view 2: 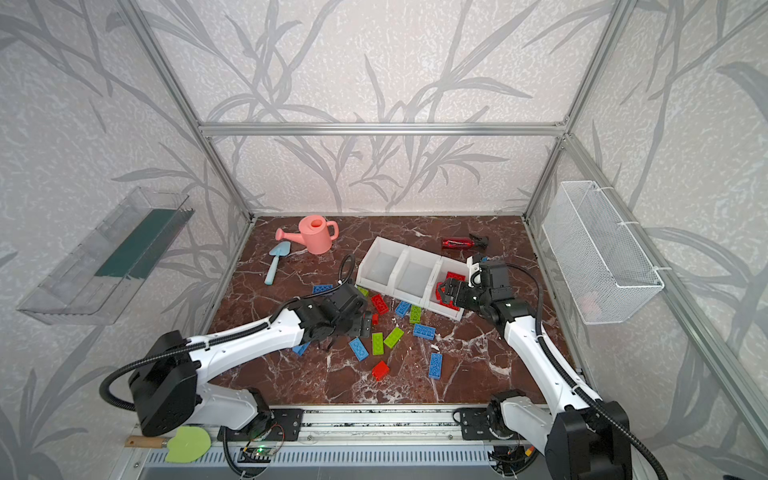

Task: Sort the legos into containers by color
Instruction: 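Grasp a red brick with the left gripper while the right releases its brick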

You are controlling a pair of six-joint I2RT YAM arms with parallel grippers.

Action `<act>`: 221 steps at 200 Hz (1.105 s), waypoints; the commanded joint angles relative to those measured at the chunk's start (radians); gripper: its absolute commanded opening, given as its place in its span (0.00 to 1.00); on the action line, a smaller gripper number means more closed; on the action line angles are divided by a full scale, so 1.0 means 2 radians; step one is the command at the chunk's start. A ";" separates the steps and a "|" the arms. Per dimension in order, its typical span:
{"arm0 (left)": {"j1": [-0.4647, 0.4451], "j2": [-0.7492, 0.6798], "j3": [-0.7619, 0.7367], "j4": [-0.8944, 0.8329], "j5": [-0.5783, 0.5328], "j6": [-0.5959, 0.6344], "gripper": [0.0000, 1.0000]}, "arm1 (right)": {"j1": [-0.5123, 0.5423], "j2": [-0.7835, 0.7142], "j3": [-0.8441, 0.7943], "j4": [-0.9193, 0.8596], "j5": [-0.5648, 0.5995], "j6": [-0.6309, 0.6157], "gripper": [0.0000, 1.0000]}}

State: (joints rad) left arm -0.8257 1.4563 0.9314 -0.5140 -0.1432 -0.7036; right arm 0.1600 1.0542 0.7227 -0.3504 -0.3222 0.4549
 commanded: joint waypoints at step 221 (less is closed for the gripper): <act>0.026 0.187 0.113 -0.001 0.024 0.018 0.52 | 0.001 -0.019 -0.053 0.010 0.011 -0.028 0.90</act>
State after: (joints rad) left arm -0.7769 1.8511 1.1473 -0.4896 -0.0841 -0.6693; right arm 0.1600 1.0214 0.6308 -0.3428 -0.2893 0.4061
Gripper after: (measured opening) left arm 0.622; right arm 0.903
